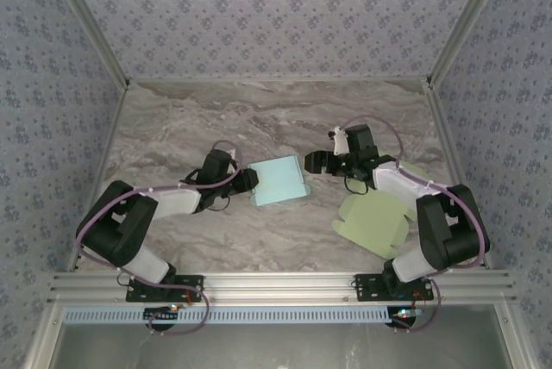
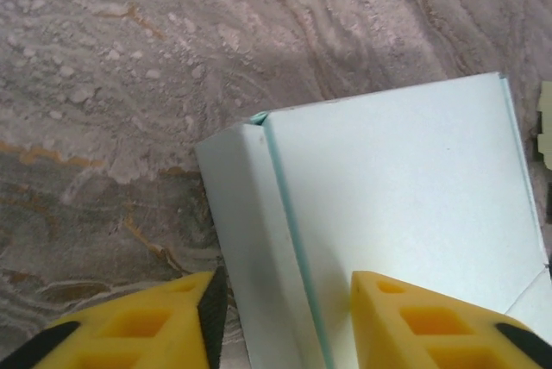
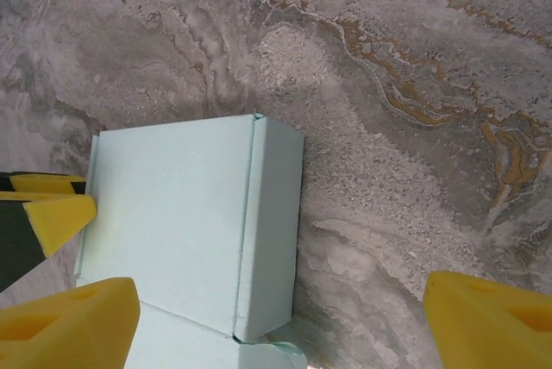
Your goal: Fold the paper box
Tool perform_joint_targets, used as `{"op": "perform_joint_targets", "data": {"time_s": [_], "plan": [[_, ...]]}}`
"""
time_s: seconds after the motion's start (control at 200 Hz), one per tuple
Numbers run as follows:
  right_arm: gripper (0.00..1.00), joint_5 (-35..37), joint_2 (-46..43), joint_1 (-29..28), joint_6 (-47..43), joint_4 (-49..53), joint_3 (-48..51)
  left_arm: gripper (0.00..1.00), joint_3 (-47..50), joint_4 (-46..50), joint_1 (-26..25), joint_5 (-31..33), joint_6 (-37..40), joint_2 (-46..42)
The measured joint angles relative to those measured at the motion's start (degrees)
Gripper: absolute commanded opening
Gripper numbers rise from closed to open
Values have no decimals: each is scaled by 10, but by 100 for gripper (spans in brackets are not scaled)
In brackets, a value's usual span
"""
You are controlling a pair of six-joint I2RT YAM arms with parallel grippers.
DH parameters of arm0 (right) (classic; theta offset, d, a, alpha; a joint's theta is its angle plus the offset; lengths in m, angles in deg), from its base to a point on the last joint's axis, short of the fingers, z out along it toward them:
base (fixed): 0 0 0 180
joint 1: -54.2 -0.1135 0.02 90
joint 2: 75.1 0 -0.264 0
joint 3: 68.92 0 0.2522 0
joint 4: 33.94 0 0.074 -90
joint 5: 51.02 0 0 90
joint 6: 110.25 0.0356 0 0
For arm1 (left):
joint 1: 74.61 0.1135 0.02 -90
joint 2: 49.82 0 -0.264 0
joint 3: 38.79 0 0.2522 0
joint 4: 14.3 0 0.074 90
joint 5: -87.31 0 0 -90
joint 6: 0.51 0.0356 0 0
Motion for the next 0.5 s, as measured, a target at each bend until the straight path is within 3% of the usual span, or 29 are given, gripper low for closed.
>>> {"op": "perform_joint_targets", "data": {"time_s": [0.28,0.5], "plan": [[95,-32,-3,18,52,-65,59,25,71,-178,31,-42,-24,26],[92,-121,46,19,150,-150,75,18,110,-393,56,-89,-90,117]]}}
